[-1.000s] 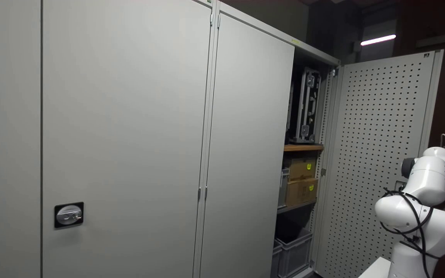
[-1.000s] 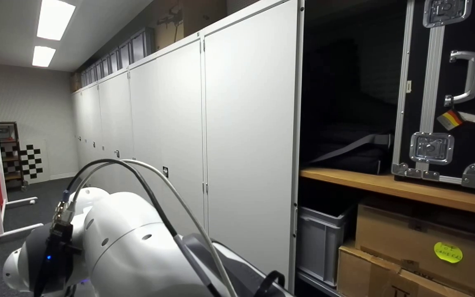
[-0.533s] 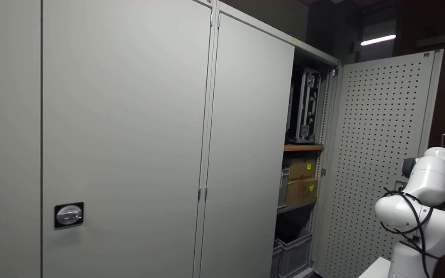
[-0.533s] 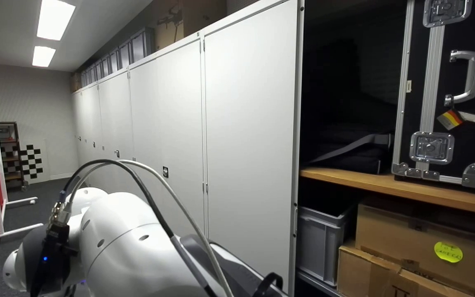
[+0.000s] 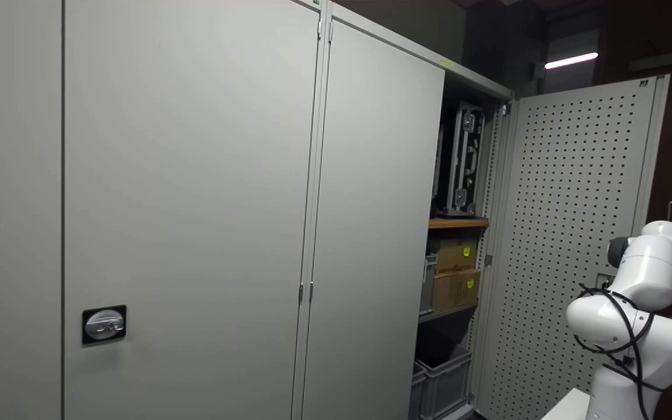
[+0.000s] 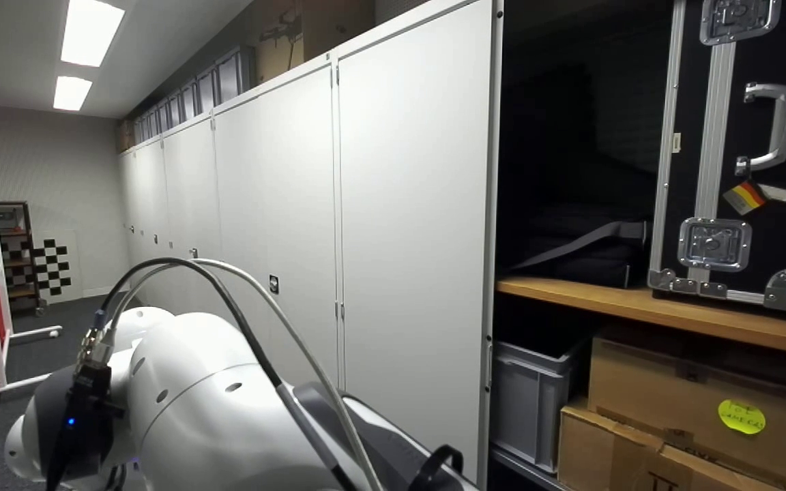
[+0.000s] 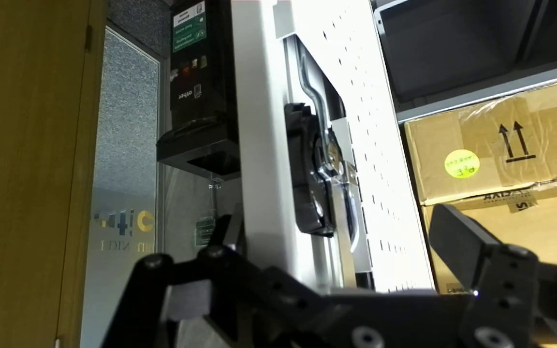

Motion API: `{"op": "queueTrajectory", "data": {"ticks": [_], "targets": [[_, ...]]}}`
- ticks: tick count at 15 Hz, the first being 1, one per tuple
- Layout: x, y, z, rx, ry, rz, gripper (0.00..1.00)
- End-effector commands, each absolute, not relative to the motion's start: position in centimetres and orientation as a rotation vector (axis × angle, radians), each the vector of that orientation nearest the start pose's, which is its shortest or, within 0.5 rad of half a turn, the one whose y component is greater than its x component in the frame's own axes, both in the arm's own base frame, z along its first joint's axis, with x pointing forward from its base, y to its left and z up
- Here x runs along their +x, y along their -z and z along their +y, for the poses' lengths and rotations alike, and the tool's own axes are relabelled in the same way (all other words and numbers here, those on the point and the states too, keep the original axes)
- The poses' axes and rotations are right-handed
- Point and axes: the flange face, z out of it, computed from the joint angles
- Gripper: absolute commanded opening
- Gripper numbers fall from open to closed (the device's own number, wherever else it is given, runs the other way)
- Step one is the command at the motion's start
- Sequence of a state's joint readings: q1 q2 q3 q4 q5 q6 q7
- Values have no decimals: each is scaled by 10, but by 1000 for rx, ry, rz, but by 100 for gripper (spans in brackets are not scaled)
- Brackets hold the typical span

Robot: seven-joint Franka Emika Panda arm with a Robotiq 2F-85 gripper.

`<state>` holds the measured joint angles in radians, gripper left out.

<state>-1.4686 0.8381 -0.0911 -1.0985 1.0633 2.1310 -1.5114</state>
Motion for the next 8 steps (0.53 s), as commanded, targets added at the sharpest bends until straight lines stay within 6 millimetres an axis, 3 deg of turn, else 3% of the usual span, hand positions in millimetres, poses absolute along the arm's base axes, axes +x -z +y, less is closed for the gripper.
{"op": "queueTrajectory", "data": {"ticks": [1, 8], "targets": [[80, -371, -763, -2830, 1428, 677, 100], [73, -380, -722, -2818, 1427, 615, 100]]}}
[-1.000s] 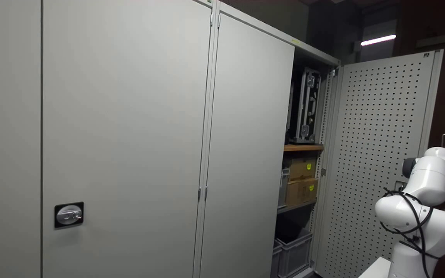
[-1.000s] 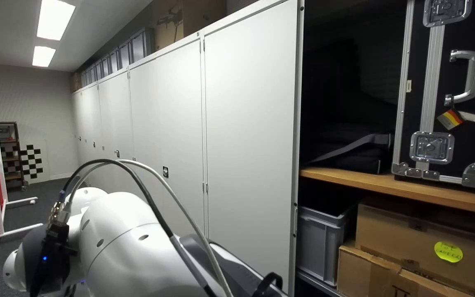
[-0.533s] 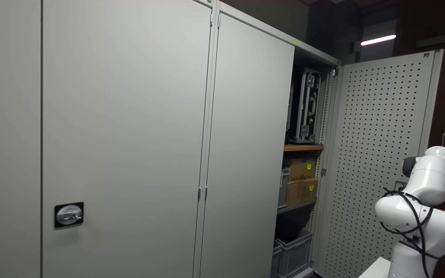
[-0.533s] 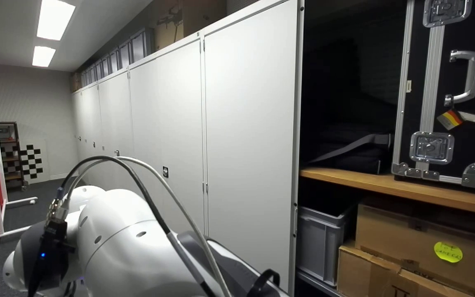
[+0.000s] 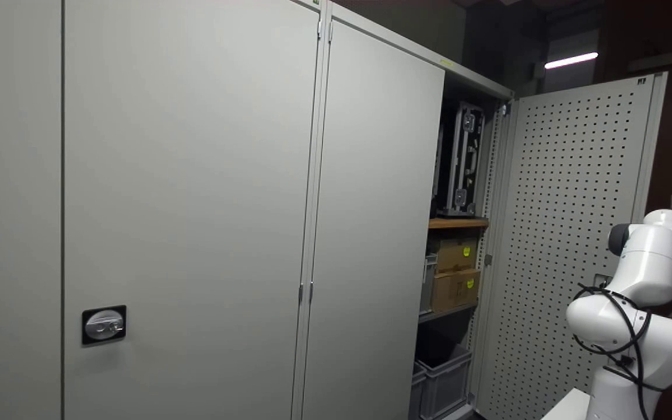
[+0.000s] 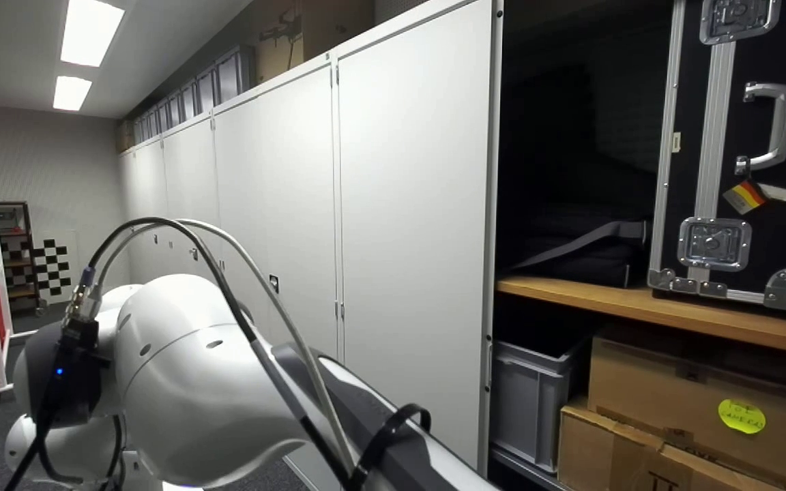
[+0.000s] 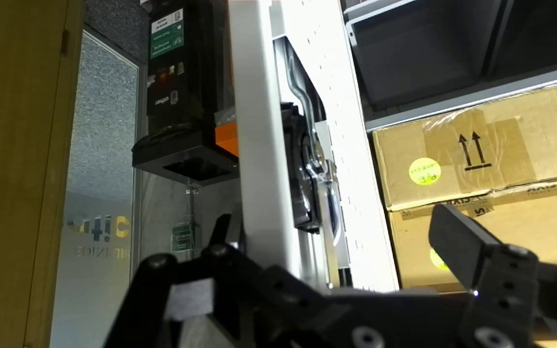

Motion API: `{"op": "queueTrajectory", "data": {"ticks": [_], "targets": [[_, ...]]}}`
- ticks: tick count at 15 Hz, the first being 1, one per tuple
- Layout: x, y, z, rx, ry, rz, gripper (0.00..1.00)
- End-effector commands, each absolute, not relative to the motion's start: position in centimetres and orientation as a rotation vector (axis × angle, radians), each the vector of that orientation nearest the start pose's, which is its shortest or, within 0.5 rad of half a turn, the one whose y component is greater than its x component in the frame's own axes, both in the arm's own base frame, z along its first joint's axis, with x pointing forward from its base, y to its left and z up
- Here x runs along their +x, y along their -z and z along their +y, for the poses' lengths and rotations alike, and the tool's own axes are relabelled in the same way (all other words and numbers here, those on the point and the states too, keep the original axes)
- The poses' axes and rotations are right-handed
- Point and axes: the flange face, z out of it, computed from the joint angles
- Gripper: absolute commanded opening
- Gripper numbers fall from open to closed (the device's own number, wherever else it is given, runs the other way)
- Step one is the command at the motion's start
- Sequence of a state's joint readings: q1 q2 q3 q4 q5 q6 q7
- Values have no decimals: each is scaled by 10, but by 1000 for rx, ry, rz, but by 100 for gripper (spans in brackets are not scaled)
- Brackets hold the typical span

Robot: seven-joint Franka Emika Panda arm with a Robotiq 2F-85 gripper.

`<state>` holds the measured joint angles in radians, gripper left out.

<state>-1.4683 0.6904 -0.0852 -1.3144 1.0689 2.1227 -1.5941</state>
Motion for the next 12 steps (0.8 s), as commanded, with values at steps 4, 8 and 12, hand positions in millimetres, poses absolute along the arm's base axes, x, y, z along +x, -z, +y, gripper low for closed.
{"op": "queueTrajectory", "data": {"ticks": [4, 8, 12], "targets": [[73, -386, -699, -2802, 1437, 594, 100], [74, -391, -674, -2773, 1456, 591, 100], [68, -398, -649, -2731, 1472, 602, 100]]}}
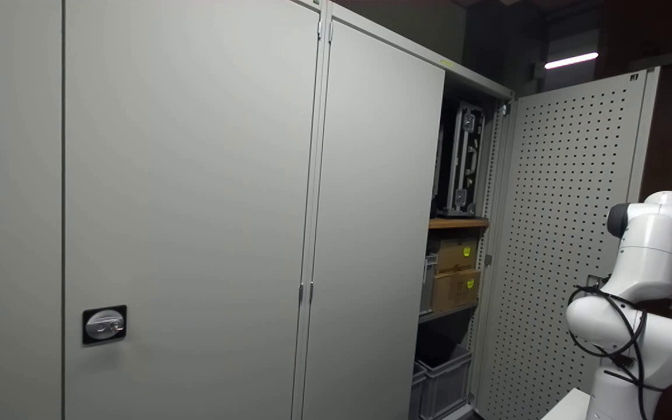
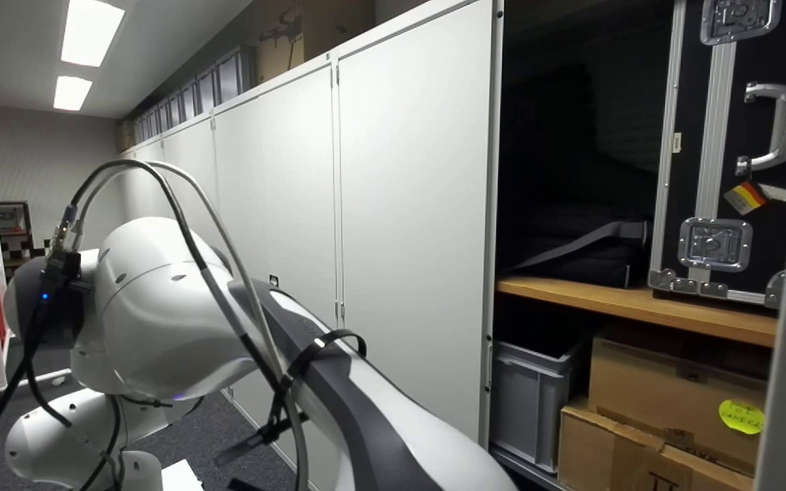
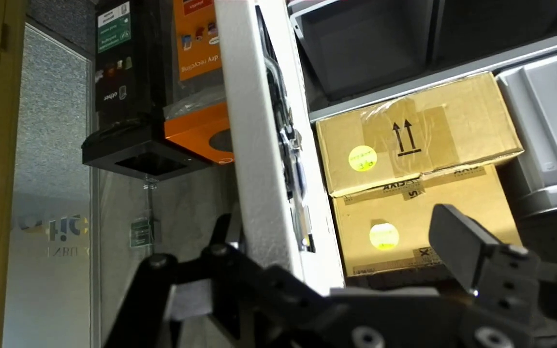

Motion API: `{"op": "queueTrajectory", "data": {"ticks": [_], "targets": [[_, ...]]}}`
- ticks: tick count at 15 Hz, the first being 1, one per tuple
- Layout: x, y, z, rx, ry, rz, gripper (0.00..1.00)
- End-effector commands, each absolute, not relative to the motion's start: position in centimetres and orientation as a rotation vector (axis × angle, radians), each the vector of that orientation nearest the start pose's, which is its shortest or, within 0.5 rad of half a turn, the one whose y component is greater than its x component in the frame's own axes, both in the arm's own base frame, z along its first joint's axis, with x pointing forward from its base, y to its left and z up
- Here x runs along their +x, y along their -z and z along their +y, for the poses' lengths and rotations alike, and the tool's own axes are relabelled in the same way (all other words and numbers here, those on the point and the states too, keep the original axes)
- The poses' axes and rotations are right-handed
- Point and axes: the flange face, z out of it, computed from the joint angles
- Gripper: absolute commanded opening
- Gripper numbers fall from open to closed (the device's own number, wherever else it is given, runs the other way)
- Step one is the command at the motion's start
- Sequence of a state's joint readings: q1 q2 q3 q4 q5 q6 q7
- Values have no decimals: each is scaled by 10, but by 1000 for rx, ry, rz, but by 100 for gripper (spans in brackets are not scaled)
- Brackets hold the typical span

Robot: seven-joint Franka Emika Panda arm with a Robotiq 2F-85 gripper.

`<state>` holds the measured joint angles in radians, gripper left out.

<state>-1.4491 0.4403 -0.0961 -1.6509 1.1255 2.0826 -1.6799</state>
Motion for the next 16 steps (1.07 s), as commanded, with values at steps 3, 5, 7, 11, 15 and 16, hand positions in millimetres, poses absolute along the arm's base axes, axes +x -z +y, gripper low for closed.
{"op": "queueTrajectory", "data": {"ticks": [3, 5, 7, 11, 15, 16], "targets": [[65, -406, -632, -2699, 1475, 592, 100], [63, -412, -622, -2683, 1473, 587, 100], [62, -417, -612, -2674, 1476, 580, 100], [68, -426, -591, -2665, 1470, 560, 100], [78, -434, -573, -2655, 1469, 536, 100], [82, -436, -568, -2653, 1467, 525, 100]]}}
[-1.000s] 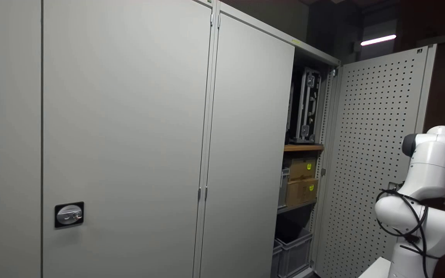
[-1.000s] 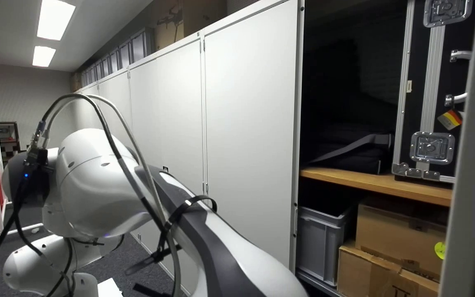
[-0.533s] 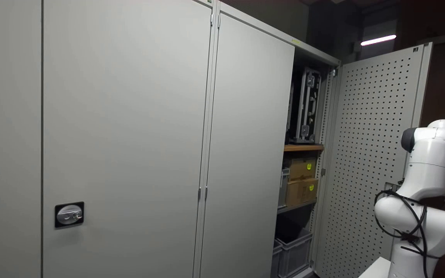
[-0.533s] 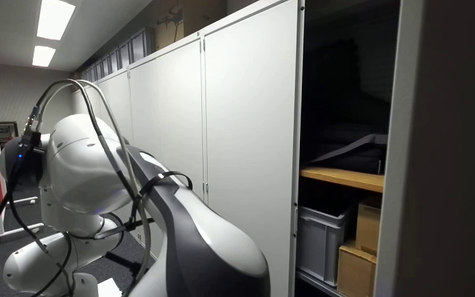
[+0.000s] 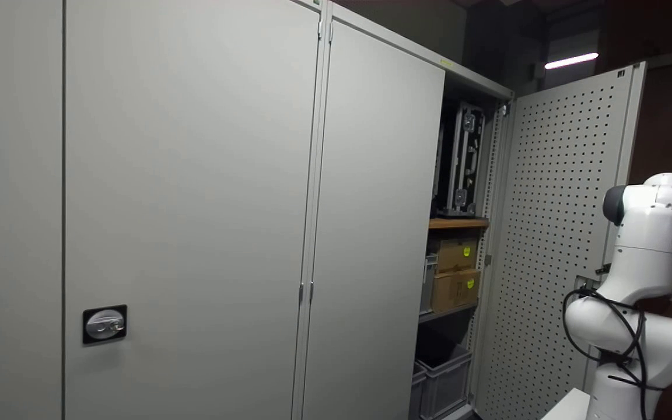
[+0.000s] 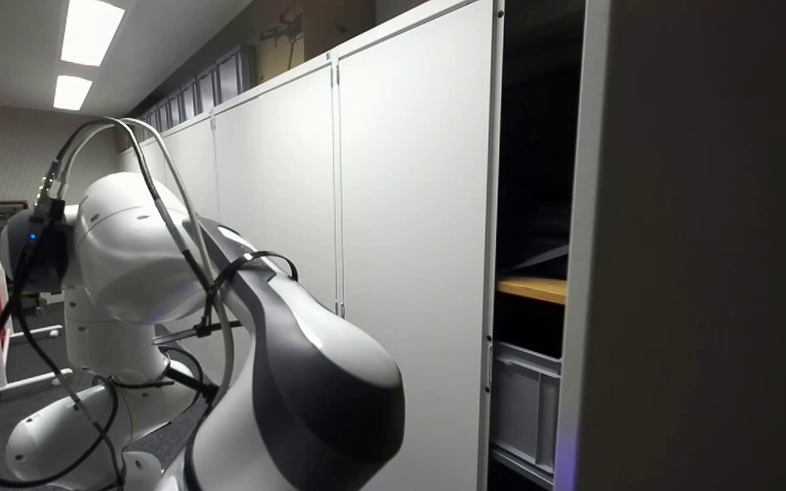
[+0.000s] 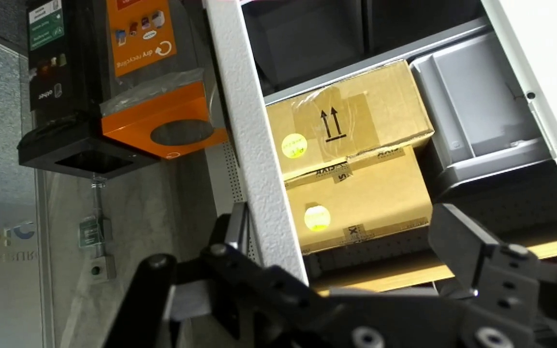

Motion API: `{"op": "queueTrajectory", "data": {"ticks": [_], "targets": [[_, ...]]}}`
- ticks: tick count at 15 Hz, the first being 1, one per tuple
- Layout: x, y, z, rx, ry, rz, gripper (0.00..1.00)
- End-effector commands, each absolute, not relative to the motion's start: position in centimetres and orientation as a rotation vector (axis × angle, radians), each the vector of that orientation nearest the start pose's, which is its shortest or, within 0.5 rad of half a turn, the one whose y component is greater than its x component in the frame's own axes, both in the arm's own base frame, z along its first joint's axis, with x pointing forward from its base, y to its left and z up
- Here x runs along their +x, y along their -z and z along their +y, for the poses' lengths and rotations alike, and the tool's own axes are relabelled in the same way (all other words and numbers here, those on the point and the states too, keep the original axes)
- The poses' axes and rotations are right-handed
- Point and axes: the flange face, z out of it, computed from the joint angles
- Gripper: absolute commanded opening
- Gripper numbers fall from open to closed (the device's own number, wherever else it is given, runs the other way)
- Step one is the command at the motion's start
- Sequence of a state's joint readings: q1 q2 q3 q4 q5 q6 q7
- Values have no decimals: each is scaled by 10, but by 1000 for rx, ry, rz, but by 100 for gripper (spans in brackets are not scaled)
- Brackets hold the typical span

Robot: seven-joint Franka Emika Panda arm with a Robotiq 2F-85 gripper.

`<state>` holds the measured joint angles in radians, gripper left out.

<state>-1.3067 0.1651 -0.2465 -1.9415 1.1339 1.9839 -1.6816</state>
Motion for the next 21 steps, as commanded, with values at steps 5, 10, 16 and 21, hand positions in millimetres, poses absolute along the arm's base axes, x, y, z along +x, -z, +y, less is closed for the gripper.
{"op": "queueTrajectory", "data": {"ticks": [5, 10, 16, 21], "targets": [[99, -445, -547, -2638, 1461, 502, 100], [112, -452, -527, -2614, 1470, 494, 100], [123, -463, -501, -2583, 1491, 564, 100], [136, -469, -477, -2581, 1499, 601, 100]]}}
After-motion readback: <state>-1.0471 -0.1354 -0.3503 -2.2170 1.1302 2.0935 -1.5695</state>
